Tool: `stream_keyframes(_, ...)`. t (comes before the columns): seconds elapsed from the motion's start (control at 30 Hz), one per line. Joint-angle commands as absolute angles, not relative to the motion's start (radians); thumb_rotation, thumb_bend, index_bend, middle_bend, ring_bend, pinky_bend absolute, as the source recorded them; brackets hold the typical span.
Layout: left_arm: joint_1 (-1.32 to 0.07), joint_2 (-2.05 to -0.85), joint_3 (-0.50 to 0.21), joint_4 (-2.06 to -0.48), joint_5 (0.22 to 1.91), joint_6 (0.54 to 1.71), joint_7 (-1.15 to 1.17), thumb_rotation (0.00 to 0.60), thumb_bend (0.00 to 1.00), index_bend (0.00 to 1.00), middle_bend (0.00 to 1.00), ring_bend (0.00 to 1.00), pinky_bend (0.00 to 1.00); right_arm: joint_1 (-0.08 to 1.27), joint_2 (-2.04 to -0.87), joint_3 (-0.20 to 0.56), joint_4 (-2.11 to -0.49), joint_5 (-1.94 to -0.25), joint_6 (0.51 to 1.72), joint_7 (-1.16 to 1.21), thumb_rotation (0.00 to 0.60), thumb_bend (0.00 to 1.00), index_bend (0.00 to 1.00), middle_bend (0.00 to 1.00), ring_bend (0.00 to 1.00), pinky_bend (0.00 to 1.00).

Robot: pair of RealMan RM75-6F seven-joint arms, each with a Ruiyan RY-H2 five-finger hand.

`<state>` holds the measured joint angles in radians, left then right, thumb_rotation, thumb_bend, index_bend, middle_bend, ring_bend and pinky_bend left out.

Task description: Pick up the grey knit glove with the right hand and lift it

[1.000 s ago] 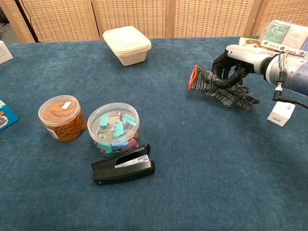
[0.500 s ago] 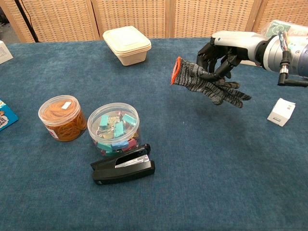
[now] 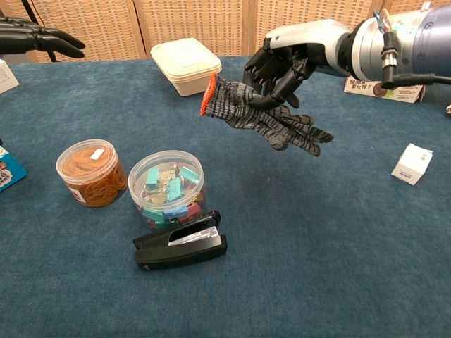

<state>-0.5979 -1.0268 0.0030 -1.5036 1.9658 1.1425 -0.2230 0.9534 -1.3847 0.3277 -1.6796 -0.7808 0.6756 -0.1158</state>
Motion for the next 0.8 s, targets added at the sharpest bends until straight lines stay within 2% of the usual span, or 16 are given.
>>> stream_keyframes(0.03,-0.617,-1.041,0.011,-1.514,1.975,1.135,-0.210,0.600,0.00,0.00,0.00,0.00,0.00,0.976,-1.379,0.330,-1.696,-0.757,0.667,-0.112,0.600,0.49,0.58,0.56,0.48,0.66)
stream_keyframes(0.4,-0.679,-1.148,0.015,-1.514,1.956,1.078,-0.113,0.600,0.00,0.00,0.00,0.00,0.00,1.043,-1.354,0.321,-1.736,-0.654,0.595,-0.057,0.600,0.50,0.58,0.56,0.48,0.66)
stream_keyframes(0.8,-0.728,-1.162,0.033,-1.579,1.937,1.056,-0.099,0.600,0.00,0.00,0.00,0.00,0.00,1.077,-1.331,0.326,-1.749,-0.629,0.566,0.023,0.600,0.50,0.58,0.56,0.48,0.66)
